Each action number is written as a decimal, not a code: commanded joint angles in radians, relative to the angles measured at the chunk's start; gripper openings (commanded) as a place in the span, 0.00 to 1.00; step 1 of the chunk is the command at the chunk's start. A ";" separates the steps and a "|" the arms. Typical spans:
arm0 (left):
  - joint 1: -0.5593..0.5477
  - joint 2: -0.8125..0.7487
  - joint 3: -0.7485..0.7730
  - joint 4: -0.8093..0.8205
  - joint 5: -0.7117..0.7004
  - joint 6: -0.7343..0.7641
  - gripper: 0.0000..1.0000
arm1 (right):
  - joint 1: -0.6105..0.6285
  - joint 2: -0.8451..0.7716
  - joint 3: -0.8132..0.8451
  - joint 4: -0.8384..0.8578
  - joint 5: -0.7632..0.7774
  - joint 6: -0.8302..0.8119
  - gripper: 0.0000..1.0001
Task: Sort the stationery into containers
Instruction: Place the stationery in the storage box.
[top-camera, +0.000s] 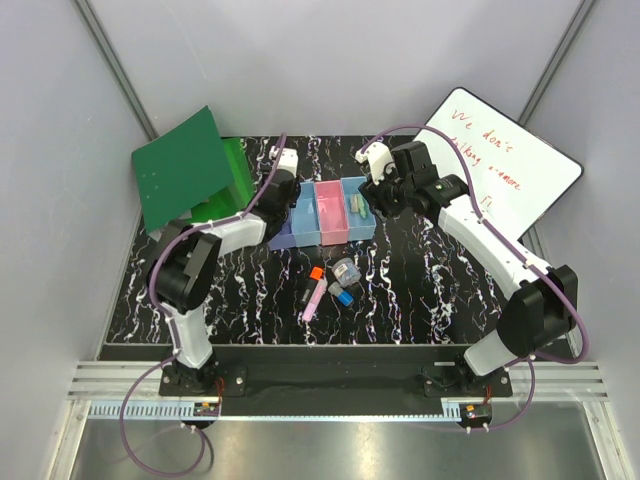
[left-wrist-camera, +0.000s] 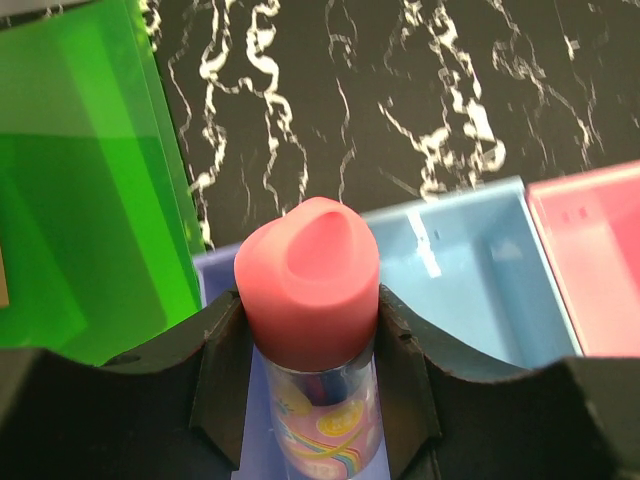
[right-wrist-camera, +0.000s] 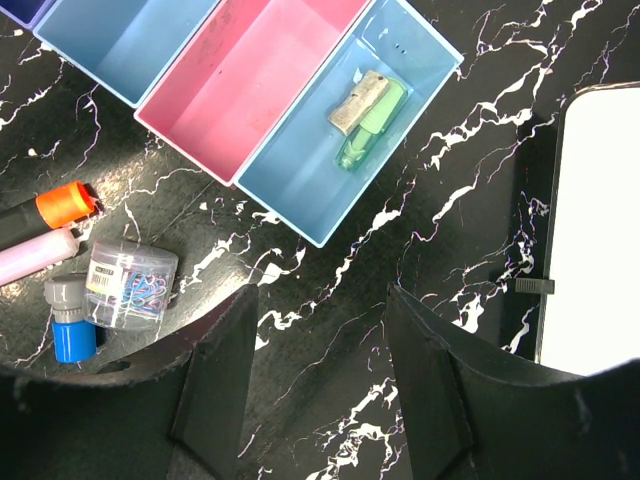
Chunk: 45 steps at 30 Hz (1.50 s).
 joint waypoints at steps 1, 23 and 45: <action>0.022 0.031 0.086 0.143 -0.039 0.027 0.00 | -0.008 -0.029 -0.005 0.034 0.024 -0.011 0.62; 0.056 0.127 0.161 0.184 -0.044 0.061 0.33 | -0.017 -0.032 -0.030 0.048 0.027 -0.012 0.62; 0.060 0.139 0.176 0.174 -0.024 0.066 0.04 | -0.019 -0.031 -0.015 0.048 0.038 -0.023 0.62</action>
